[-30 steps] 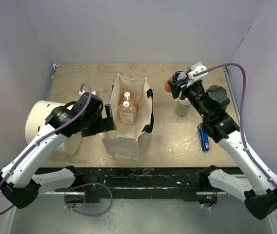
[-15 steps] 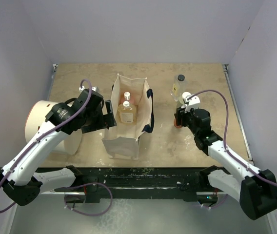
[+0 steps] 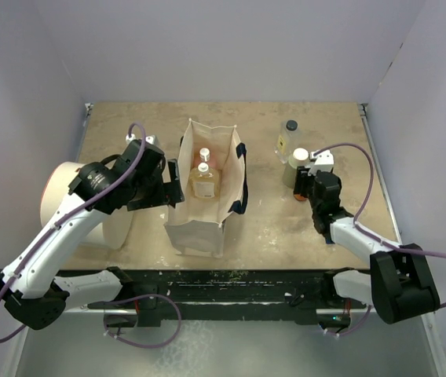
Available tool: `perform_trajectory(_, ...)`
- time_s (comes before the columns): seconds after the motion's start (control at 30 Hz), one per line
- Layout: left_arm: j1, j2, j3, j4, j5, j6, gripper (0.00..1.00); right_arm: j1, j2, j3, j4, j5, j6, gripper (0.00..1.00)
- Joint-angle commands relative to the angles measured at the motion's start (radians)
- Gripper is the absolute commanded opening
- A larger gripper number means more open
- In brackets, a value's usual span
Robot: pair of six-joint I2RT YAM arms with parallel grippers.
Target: Take the personal care products out of the canvas bag
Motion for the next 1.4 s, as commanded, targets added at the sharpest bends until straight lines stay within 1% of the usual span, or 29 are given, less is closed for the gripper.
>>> perform_trajectory(0.0, 0.004, 0.003, 0.045, -0.010, -0.031, 0.031, 0.99, -0.003, -0.006, 0.084, 0.130, 0.003, 0.000, 0.00)
perform_trajectory(0.27, 0.004, -0.026, 0.033, -0.008, -0.047, 0.027, 0.99, -0.003, 0.010, 0.117, 0.065, 0.016, 0.023, 0.00)
perform_trajectory(0.37, 0.005, -0.027, 0.030, -0.002, -0.045, 0.028, 0.99, -0.003, 0.026, 0.137, 0.037, 0.033, 0.032, 0.05)
perform_trajectory(0.47, 0.004, -0.030, 0.018, 0.015, -0.042, 0.020, 0.99, -0.004, 0.033, 0.146, 0.017, 0.016, 0.037, 0.10)
perform_trajectory(0.57, 0.004, -0.036, 0.018, 0.031, -0.035, 0.004, 0.99, -0.003, 0.023, 0.142, 0.011, -0.001, 0.039, 0.25)
perform_trajectory(0.63, 0.004, -0.045, 0.016, 0.031, -0.036, -0.013, 0.99, -0.003, 0.018, 0.142, -0.001, -0.008, 0.038, 0.29)
perform_trajectory(0.7, 0.004, -0.062, 0.003, 0.034, -0.038, -0.037, 0.99, -0.003, 0.021, 0.150, -0.019, -0.014, 0.040, 0.35)
perform_trajectory(0.87, 0.004, -0.110, -0.022, 0.031, -0.050, -0.070, 0.99, -0.003, 0.012, 0.145, -0.019, -0.042, 0.033, 0.56)
perform_trajectory(0.9, 0.004, -0.115, -0.018, 0.020, -0.063, -0.070, 0.99, -0.003, 0.008, 0.141, -0.020, -0.037, 0.039, 0.63)
perform_trajectory(0.93, 0.004, -0.119, -0.014, 0.012, -0.076, -0.067, 0.99, -0.003, 0.003, 0.138, -0.021, -0.036, 0.040, 0.67)
perform_trajectory(1.03, 0.005, -0.120, -0.001, -0.004, -0.093, -0.069, 0.99, -0.003, -0.019, 0.127, -0.030, -0.028, 0.039, 0.73)
perform_trajectory(1.1, 0.005, -0.120, -0.005, 0.002, -0.081, -0.078, 0.99, -0.003, -0.046, 0.111, -0.038, -0.019, 0.042, 0.77)
perform_trajectory(1.17, 0.004, -0.123, -0.018, 0.015, -0.066, -0.091, 0.99, -0.003, -0.078, 0.098, -0.051, -0.020, 0.043, 0.86)
perform_trajectory(1.3, 0.004, -0.136, -0.060, 0.053, -0.026, -0.118, 0.99, -0.003, -0.166, 0.095, -0.103, -0.032, 0.048, 0.93)
perform_trajectory(1.37, 0.004, -0.143, -0.091, 0.070, -0.001, -0.134, 0.99, -0.003, -0.212, 0.107, -0.144, -0.059, 0.055, 0.98)
